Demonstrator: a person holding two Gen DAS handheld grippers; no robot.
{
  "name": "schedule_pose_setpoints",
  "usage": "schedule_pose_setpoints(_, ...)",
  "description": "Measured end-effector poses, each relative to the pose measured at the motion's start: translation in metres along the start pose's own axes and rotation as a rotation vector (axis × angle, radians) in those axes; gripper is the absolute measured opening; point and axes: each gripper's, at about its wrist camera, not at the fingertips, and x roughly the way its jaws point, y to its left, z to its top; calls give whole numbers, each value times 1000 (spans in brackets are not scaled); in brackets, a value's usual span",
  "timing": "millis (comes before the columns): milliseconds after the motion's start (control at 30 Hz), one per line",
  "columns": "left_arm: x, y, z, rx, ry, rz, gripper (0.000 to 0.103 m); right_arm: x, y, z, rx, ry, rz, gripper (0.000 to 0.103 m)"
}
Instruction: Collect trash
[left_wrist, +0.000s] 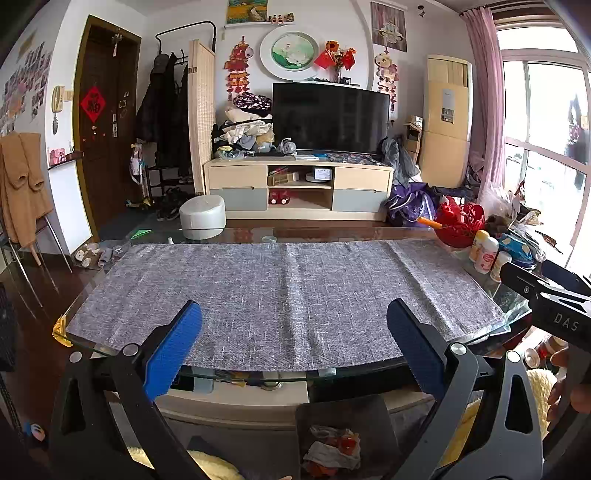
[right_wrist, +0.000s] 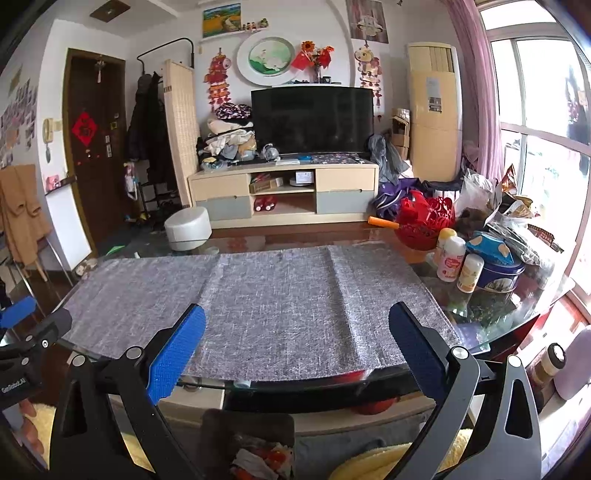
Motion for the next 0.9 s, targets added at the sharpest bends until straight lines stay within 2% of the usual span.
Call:
schedule_pose_setpoints(700, -3, -2, 1, -16, -19, 21, 95, 1, 2, -1, 0, -7, -2, 100)
schedule_pose_setpoints(833, -5, -2, 2, -35, -24, -5, 95, 1, 4, -2, -1, -5, -2, 100)
schedule_pose_setpoints(900, -4, -4, 2, -34, -22, 5, 95, 1, 2, -2, 1, -5, 0, 100)
